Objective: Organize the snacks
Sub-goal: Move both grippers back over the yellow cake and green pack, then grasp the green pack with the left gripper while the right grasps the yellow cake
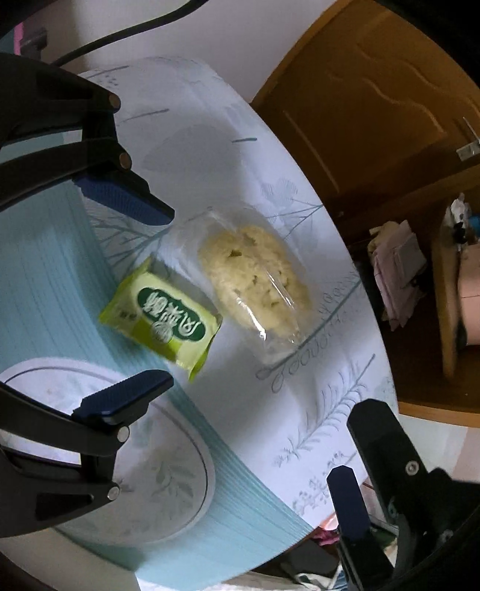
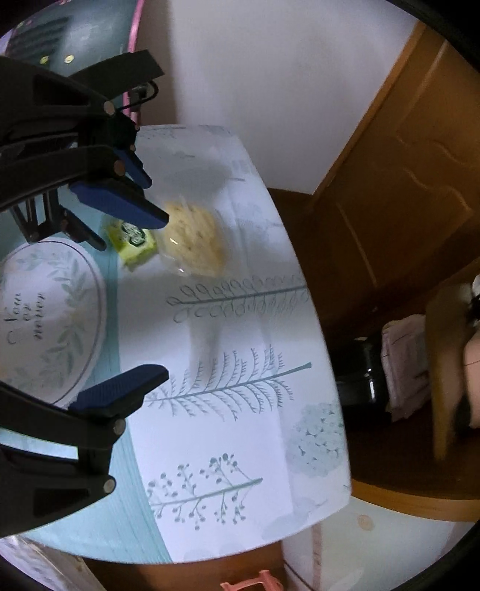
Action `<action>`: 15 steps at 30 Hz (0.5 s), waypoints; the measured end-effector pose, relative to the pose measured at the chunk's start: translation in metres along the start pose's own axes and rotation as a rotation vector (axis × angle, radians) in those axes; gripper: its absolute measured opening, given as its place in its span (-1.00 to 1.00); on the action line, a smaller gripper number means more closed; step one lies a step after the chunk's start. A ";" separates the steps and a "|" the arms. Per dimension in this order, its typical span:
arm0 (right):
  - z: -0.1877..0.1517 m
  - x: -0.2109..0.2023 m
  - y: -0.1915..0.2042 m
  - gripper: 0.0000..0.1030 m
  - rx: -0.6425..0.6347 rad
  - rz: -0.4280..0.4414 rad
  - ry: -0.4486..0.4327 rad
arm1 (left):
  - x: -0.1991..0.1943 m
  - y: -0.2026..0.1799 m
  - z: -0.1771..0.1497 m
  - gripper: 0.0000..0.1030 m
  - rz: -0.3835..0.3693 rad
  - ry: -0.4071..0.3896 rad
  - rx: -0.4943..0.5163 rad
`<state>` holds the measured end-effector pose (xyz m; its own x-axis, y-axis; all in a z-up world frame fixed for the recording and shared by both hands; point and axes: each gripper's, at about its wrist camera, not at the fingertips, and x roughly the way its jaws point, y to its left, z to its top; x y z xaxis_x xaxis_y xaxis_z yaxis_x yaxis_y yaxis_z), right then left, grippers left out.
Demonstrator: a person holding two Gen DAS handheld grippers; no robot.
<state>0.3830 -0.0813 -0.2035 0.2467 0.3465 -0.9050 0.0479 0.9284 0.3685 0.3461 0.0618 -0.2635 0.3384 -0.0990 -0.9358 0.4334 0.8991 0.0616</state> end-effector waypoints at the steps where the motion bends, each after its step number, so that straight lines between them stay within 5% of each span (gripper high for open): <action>1: 0.002 0.004 -0.001 0.48 0.005 -0.001 0.005 | 0.003 0.000 0.001 0.56 0.001 -0.005 0.004; 9: 0.010 0.027 -0.004 0.48 0.018 0.016 0.037 | 0.024 0.004 0.008 0.45 -0.026 -0.003 -0.024; 11: 0.011 0.030 -0.002 0.48 0.020 0.025 0.041 | 0.025 0.007 0.006 0.28 -0.064 -0.016 -0.057; 13: 0.013 0.035 0.000 0.48 0.027 0.038 0.046 | 0.024 0.010 0.004 -0.20 -0.073 -0.030 -0.082; 15: 0.014 0.039 0.001 0.48 0.030 0.046 0.054 | 0.023 0.010 0.002 -0.30 -0.065 -0.031 -0.090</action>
<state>0.4065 -0.0685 -0.2352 0.1968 0.3965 -0.8967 0.0666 0.9071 0.4157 0.3601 0.0678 -0.2833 0.3379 -0.1703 -0.9257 0.3790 0.9249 -0.0318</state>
